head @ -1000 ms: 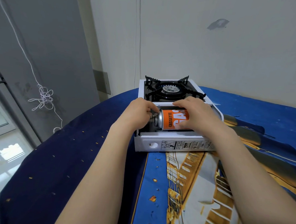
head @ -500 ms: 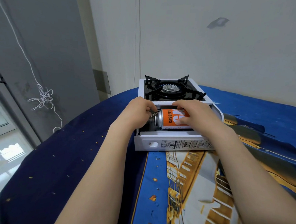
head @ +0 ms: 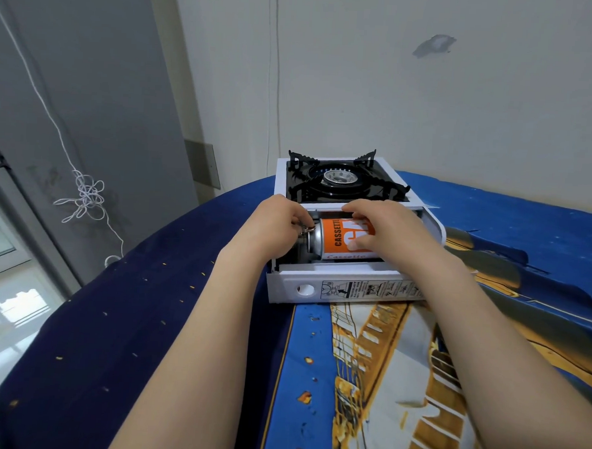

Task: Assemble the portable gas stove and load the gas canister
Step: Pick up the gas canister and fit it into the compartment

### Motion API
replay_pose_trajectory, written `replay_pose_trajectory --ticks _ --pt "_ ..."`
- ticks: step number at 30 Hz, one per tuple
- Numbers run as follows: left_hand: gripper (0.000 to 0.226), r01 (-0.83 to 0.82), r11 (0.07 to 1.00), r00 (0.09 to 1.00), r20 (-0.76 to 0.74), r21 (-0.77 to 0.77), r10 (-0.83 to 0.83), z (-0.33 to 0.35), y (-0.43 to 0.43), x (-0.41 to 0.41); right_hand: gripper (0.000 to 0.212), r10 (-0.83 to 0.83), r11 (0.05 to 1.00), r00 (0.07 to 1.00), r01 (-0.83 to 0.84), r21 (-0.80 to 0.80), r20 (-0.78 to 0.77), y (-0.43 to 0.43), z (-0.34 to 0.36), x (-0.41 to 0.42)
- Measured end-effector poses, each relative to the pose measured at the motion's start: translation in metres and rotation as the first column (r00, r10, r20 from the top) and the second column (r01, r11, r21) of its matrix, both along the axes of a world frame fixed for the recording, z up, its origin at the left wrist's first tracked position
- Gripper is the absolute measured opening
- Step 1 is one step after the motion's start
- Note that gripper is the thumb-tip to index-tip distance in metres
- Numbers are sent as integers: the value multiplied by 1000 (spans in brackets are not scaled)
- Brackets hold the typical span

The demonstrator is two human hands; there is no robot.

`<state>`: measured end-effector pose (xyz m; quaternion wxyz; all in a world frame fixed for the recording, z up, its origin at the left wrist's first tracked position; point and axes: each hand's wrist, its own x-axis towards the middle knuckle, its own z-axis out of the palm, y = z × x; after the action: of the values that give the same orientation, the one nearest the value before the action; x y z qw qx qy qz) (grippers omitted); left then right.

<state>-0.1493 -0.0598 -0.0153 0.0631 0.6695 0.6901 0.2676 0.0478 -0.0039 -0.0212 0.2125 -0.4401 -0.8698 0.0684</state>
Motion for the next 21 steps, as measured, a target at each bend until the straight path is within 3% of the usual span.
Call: replay_pose_trajectory --ticks 13,18,21 --pt "14 16 999 998 62 -35 -14 -1 1 3 54 -11 999 999 13 49 -44 5 -9 0" --pt "38 -7 995 999 -44 -103 2 -1 2 8 54 24 1000 997 -24 0 -70 5 -8 1" --pt "44 0 995 1000 -20 -95 -2 0 -1 8 56 78 992 985 -92 -86 -151 4 -4 5"
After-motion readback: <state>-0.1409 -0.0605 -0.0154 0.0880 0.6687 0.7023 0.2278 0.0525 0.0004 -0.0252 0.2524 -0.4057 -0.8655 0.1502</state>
